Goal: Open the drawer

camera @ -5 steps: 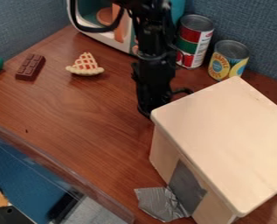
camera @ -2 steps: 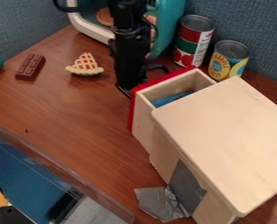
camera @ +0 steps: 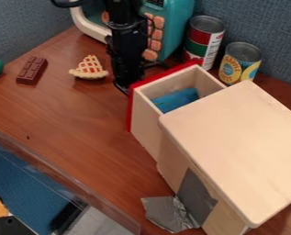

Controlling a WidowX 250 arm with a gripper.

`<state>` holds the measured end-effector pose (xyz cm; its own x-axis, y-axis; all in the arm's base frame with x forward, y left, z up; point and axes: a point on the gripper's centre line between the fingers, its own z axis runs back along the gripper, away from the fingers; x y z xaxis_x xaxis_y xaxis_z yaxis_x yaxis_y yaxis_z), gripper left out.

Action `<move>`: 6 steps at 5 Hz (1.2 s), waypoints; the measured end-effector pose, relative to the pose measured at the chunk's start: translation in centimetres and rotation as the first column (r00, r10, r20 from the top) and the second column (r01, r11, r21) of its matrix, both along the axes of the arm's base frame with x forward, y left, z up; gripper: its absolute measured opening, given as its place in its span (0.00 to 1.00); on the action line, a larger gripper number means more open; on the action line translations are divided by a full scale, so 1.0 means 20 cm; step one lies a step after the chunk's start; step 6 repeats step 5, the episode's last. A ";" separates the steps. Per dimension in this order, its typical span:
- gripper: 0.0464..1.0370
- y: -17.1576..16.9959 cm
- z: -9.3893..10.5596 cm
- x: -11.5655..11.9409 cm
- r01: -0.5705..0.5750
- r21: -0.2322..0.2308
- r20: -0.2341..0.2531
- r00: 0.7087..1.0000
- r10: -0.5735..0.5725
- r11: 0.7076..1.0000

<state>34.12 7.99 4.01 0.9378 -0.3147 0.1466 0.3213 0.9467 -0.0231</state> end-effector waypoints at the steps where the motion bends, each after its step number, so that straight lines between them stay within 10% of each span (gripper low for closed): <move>1: 0.13 0.03 -0.02 0.02 -0.004 -0.011 -0.004 1.000 0.004 1.000; 3: 0.68 0.03 0.03 0.01 0.062 -0.024 -0.064 0.996 -0.063 0.998; 4: 0.94 -0.02 0.17 -0.04 0.110 -0.052 -0.009 0.994 -0.111 0.993; 5: 0.97 0.05 0.39 -0.17 0.120 0.013 0.019 0.993 -0.120 0.993; 6: 0.97 0.05 0.39 -0.17 0.120 0.013 0.019 0.993 -0.120 0.993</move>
